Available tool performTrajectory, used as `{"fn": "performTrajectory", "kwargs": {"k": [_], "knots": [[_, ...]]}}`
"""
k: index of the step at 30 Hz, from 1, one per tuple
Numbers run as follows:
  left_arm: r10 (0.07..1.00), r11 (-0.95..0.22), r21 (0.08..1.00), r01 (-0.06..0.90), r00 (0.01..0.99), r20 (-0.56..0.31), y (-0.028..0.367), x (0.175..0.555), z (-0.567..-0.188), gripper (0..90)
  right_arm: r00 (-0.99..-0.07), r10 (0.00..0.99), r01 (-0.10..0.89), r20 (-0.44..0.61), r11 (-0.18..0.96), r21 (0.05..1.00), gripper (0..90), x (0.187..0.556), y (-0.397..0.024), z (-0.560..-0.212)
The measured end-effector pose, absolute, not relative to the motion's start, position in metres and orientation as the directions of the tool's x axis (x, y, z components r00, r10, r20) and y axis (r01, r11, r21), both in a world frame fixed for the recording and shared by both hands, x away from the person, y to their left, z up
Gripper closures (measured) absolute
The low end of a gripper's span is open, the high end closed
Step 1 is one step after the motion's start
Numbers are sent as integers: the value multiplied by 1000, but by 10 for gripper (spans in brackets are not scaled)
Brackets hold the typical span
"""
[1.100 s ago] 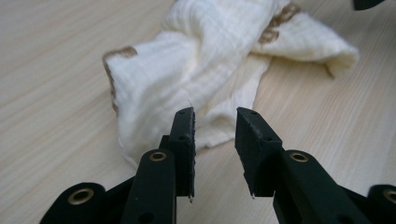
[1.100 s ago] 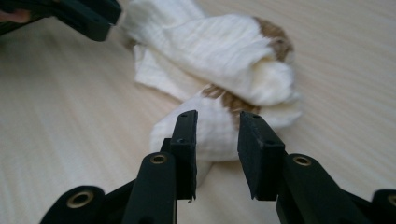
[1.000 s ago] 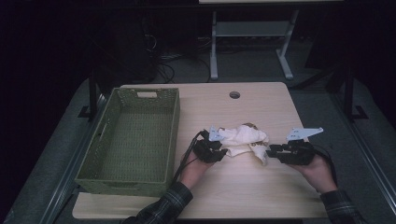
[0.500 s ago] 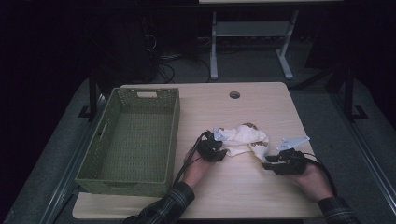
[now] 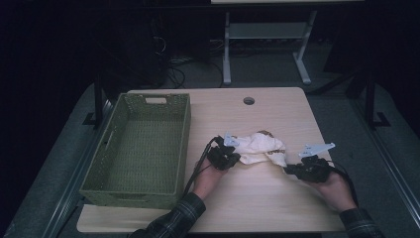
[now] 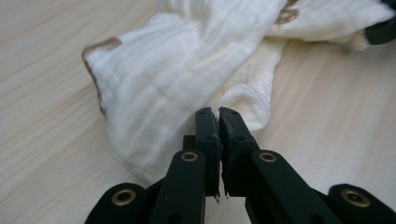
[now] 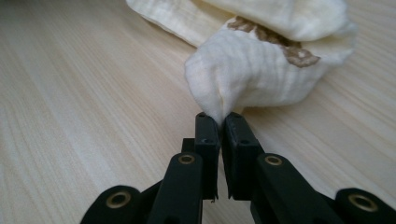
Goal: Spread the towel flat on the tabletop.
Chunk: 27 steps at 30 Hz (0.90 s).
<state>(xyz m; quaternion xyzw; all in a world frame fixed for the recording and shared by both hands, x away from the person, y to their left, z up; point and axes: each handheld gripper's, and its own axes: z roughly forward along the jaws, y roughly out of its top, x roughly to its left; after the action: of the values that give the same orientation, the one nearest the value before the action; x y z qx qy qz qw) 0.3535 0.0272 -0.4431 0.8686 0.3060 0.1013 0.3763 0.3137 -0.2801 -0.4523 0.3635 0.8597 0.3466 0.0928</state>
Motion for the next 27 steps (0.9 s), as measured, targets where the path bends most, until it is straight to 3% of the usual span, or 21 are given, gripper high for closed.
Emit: {"fn": "performTrajectory", "kwargs": {"k": [15, 27], "knots": [[672, -429, 787, 445, 739, -52, 54, 347, -407, 878, -630, 775, 551, 45, 406, 729, 849, 318, -322, -431], [643, -436, 780, 449, 762, -79, 60, 313, -396, 879, -645, 764, 514, 19, 416, 750, 848, 295, -332, -419]]}}
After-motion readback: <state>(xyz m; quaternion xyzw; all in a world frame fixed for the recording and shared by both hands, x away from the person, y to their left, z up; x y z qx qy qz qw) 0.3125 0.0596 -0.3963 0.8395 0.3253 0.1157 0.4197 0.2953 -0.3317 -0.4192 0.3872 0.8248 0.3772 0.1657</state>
